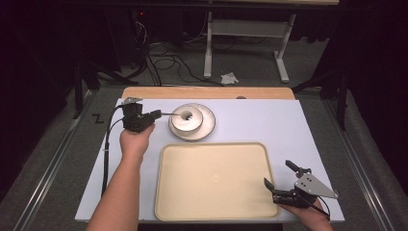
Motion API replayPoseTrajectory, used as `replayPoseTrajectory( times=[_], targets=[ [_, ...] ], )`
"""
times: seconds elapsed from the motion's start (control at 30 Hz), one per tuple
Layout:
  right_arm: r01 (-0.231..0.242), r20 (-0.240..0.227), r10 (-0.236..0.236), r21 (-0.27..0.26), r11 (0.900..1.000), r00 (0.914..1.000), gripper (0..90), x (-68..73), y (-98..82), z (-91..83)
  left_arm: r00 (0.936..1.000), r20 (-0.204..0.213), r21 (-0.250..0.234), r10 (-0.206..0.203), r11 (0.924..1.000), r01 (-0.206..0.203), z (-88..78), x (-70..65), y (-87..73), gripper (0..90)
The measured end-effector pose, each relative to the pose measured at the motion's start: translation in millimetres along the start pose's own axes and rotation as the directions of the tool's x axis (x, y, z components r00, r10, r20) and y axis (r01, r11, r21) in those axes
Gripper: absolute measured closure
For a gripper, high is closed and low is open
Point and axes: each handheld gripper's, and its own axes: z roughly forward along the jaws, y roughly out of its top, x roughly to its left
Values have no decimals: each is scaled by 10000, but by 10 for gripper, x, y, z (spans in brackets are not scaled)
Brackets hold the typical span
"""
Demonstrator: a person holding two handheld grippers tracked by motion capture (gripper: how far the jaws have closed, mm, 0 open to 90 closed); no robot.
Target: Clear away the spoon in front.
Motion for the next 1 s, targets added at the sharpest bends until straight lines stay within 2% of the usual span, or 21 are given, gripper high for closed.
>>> replayPoseTrajectory(
  times=[0.13,0.23,0.3,0.43,0.53,0.6,0.87,1.0],
  targets=[
    [-23,-24,23,-17,10000,10000,49,5,-1,-6,9991,-68,-369,412,9985,-414,-83,-96,-17,898],
    [31,-43,-31,-26,10000,10000,49,11,-3,-11,9992,-34,-789,409,9960,-410,-158,-145,-74,898],
    [120,-16,-120,-8,9999,9999,49,20,-7,-13,9979,-198,-899,618,9939,-633,-209,-174,-131,898],
    [267,-45,-267,-40,9996,9996,49,32,-12,-20,9984,-173,-1230,544,9908,-561,-325,-174,-244,898],
    [206,40,-205,-10,9998,9998,49,54,-11,-37,9976,-239,-1371,657,9882,-683,-434,-173,-334,898],
    [375,8,-375,-90,9993,9993,49,58,-8,-34,9978,-158,-1544,640,9858,-657,-509,-166,-378,898],
    [314,17,-314,29,9995,9995,49,66,-29,-20,9983,102,-2074,582,9767,-548,-722,-191,-500,898],
    [358,35,-358,25,9994,9994,49,67,-34,-22,9956,237,-2159,909,9728,-837,-815,-251,-561,898]
  ],
)
